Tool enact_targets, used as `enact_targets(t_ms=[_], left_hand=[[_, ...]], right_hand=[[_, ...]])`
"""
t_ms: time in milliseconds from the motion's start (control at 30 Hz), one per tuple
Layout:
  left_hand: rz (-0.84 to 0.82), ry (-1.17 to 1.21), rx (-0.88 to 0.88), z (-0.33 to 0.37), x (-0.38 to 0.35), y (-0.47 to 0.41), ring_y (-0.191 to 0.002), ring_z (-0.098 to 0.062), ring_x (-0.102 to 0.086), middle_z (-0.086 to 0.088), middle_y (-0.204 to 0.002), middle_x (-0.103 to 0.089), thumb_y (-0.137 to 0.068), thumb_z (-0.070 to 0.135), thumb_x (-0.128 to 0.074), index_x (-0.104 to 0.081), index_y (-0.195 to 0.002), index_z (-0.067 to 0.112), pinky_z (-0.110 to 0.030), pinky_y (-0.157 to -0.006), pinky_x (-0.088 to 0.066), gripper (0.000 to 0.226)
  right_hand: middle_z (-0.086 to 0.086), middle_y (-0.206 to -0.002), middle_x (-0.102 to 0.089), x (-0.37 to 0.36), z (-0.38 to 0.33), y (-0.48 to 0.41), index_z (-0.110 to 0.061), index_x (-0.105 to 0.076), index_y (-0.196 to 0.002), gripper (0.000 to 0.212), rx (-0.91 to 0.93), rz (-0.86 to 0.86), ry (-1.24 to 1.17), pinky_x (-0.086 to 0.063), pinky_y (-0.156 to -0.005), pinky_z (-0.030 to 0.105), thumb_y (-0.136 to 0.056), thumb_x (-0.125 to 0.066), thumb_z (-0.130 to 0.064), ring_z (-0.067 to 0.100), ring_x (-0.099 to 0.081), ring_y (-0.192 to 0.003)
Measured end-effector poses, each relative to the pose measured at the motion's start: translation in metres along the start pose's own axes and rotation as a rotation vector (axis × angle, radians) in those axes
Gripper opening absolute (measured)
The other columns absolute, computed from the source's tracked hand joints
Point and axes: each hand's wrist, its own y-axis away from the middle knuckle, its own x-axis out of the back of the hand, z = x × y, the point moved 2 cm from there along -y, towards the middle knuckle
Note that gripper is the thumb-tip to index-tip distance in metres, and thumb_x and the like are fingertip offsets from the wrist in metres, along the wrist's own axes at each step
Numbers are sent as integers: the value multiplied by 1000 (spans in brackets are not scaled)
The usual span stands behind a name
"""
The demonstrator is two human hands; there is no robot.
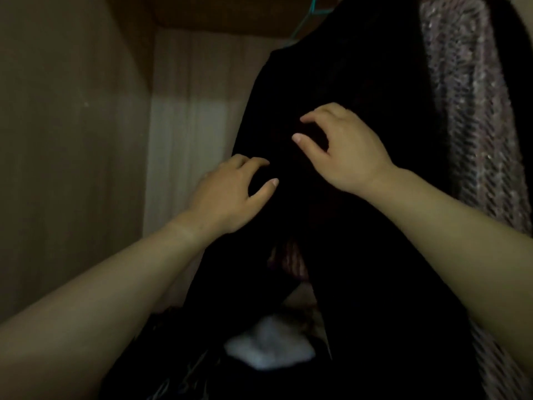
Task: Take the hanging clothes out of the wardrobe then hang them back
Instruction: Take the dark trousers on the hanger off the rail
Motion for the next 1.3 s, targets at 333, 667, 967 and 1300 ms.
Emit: enact_targets(t_ms=[333,667,967,1300], left_hand=[[166,105,-198,-16,-33,-157,-122,-25,-45,-3,-135,-45,-82,61,-25,-42,-136,28,-43,-94,-43,65],[321,329,-154,-26,-49,-284,-135,-27,-28,-4,-147,-30,-94,52,-36,-32,-142,31,-48,-103,-37,52],[366,396,-108,-27,-96,-311,-141,-19,-18,2,-154,-19,-87,63,-17,-18,-144,44,-52,-109,-26,60],[402,361,-105,-52,-86,-309,-139,-15,-23,7,-151,-27,-74,71,-5,-24,-141,48,-52,-109,-27,73]], right_hand=[[-1,-129,-49,7,74,-110,-21,-54,-124,39,23,66,384,-32,-91,22,-92,-50,-42,16,-44,-120],[7,-129,-44,37,118,-215,-22,-44,-131,50,-187,156,713,-41,-95,46,-91,-46,-51,31,-44,-116],[6,-107,-64,46,134,-234,-25,-50,-118,33,-196,109,688,-49,-72,34,-90,-55,-42,27,-59,-95],[-2,-106,-66,53,139,-241,-32,-63,-107,23,-116,136,573,-51,-81,37,-85,-65,-35,20,-59,-97]])
